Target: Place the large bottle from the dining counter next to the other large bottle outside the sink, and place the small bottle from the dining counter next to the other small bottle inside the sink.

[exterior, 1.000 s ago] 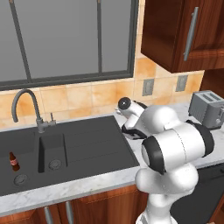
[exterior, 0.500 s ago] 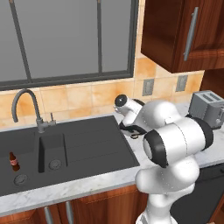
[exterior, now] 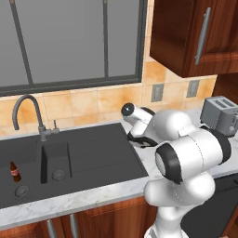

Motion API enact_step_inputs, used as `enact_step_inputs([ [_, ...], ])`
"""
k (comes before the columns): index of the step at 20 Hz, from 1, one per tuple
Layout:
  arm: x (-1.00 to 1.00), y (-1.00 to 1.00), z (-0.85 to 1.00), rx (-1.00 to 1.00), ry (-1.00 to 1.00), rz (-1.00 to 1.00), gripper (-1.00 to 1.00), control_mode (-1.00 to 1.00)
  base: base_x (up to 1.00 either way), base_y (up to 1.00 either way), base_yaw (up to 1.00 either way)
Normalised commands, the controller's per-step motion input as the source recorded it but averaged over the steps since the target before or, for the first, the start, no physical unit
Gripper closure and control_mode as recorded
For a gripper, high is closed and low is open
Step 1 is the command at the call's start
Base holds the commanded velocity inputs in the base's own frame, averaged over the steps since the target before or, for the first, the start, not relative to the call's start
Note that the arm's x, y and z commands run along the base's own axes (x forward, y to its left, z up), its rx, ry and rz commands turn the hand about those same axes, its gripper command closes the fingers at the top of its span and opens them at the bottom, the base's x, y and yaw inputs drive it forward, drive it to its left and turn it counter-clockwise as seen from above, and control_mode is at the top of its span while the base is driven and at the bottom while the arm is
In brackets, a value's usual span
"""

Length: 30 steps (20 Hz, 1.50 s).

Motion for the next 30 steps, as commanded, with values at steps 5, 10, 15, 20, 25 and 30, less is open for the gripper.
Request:
enact_step_inputs([
  [5, -0.31, -0.06, -0.66, 0.01, 0.0, -0.06, 1.0, -1.0, 0.0, 0.0, 0.0],
  [10, -0.34, -0.02, -0.69, 0.0, 0.0, -0.06, -1.0, -1.0, 0.0, 0.0, 0.0],
  [15, -0.31, -0.01, -0.6, 0.01, 0.0, -0.06, -1.0, -1.0, 0.0, 0.0, 0.0],
  [20, -0.21, -0.03, -0.3, 0.01, -0.01, -0.06, -1.0, -1.0, 0.0, 0.0, 0.0],
  [25, -0.03, -0.02, 0.0, 0.01, -0.02, -0.04, -1.0, -1.0, 0.0, 0.0, 0.0],
  [30, -0.08, -0.08, 0.13, 0.03, -0.02, -0.03, -1.0, -1.0, 0.0, 0.0, 0.0],
])
